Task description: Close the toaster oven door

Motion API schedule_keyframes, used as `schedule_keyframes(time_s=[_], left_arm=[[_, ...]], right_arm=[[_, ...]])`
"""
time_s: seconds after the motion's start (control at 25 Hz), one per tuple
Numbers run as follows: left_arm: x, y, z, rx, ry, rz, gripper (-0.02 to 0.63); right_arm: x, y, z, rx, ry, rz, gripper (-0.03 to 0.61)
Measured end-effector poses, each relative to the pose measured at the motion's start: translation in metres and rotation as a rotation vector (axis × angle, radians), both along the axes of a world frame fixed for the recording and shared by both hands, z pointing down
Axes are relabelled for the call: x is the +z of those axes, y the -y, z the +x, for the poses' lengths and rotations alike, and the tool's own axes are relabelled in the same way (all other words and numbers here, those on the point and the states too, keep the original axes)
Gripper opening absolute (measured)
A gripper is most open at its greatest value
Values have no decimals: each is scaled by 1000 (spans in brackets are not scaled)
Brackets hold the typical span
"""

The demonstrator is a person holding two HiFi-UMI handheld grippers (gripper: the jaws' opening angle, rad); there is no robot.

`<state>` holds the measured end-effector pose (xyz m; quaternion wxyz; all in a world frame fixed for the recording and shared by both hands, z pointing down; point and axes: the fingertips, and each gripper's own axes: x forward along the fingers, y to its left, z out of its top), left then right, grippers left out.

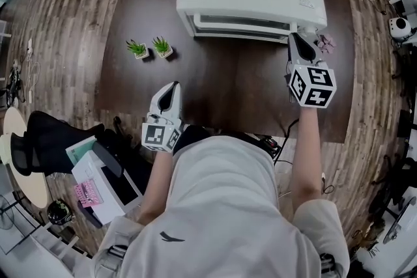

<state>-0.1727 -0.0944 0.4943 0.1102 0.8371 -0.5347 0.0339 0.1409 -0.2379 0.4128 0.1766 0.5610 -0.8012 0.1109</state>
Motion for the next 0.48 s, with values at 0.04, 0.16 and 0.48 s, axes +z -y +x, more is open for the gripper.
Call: schedule_keyframes(time_s=[0.04,0.16,0.48], left_arm=[[-1,0,1,2,0,2,-3],[-2,0,2,10,-1,5,-3],[-4,0,5,29,1,13,-3]], right_arm=[[0,-3,-1,5,-9,16,4],[-2,-22,-2,17,-32,87,5],[20,-106,2,64,32,199,2]])
